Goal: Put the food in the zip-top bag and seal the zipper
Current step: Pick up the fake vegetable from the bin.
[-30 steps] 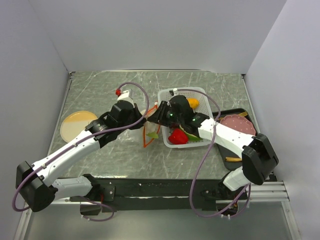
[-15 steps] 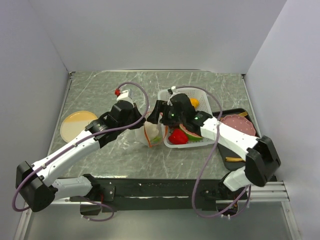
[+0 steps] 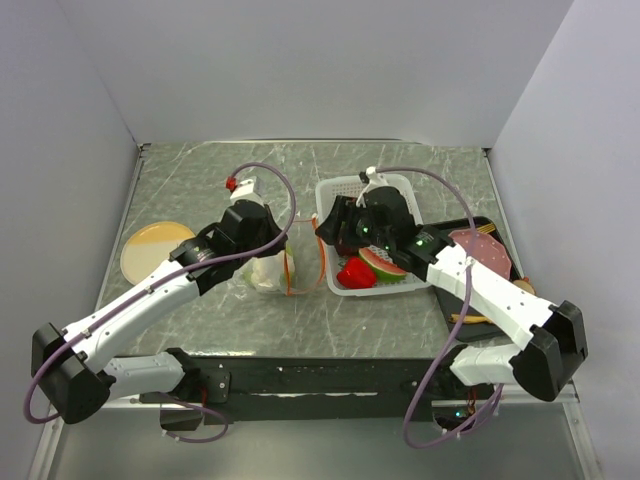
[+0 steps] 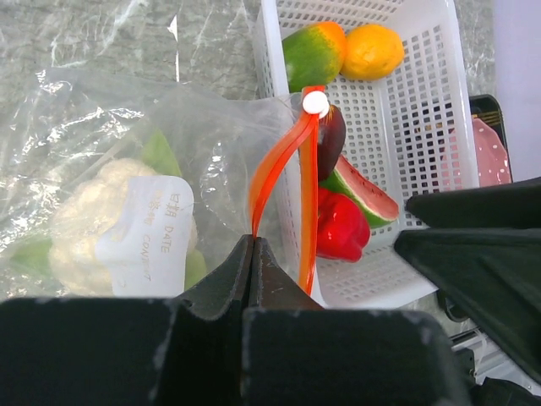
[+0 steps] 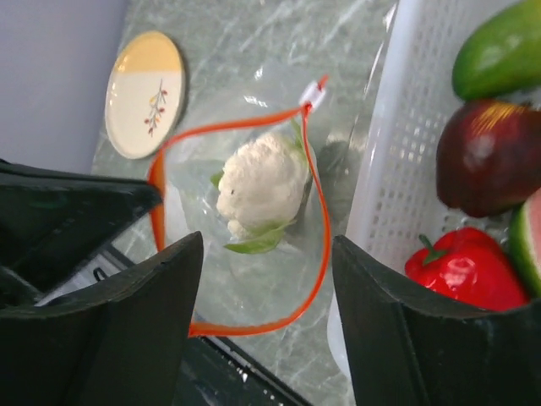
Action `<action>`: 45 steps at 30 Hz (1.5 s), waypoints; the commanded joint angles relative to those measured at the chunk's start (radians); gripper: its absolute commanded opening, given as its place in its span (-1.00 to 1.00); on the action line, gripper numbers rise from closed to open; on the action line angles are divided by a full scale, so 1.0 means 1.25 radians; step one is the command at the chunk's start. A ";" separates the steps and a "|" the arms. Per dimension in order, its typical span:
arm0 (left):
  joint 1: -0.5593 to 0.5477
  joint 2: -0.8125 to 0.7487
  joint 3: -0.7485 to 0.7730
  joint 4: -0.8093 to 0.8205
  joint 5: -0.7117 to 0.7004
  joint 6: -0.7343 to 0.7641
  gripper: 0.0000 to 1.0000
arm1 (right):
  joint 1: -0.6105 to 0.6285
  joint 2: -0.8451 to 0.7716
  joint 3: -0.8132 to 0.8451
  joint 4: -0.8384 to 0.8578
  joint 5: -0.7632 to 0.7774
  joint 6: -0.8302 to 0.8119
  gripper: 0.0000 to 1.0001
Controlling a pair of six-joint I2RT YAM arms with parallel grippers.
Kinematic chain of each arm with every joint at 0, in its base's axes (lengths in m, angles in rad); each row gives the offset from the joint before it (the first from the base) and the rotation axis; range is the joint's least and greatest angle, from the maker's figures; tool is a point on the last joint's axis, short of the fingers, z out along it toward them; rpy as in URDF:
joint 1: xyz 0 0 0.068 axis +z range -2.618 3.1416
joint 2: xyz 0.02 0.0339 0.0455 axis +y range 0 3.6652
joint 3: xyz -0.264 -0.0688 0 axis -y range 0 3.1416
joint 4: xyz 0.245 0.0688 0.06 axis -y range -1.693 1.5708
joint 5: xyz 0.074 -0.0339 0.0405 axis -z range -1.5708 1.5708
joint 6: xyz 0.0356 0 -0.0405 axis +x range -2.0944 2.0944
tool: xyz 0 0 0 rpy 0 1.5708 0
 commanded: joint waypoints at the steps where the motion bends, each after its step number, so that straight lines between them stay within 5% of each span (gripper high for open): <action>1: -0.001 -0.030 0.036 0.006 -0.027 -0.004 -0.99 | -0.005 0.016 -0.051 0.048 -0.076 0.026 0.34; 20: 0.000 -0.062 0.037 -0.025 -0.076 0.004 -0.98 | -0.005 0.160 -0.011 0.049 -0.115 0.009 0.08; 25: 0.005 -0.050 0.044 -0.029 -0.071 0.009 -0.99 | -0.005 0.167 -0.020 0.097 -0.196 0.012 -0.86; 26: 0.005 -0.050 0.047 -0.030 -0.071 0.009 -0.98 | -0.005 0.167 -0.015 0.097 -0.200 0.015 -0.92; 45: 0.005 -0.145 0.155 -0.177 -0.179 -0.028 -0.99 | -0.003 0.287 0.245 0.067 -0.337 -0.009 -0.89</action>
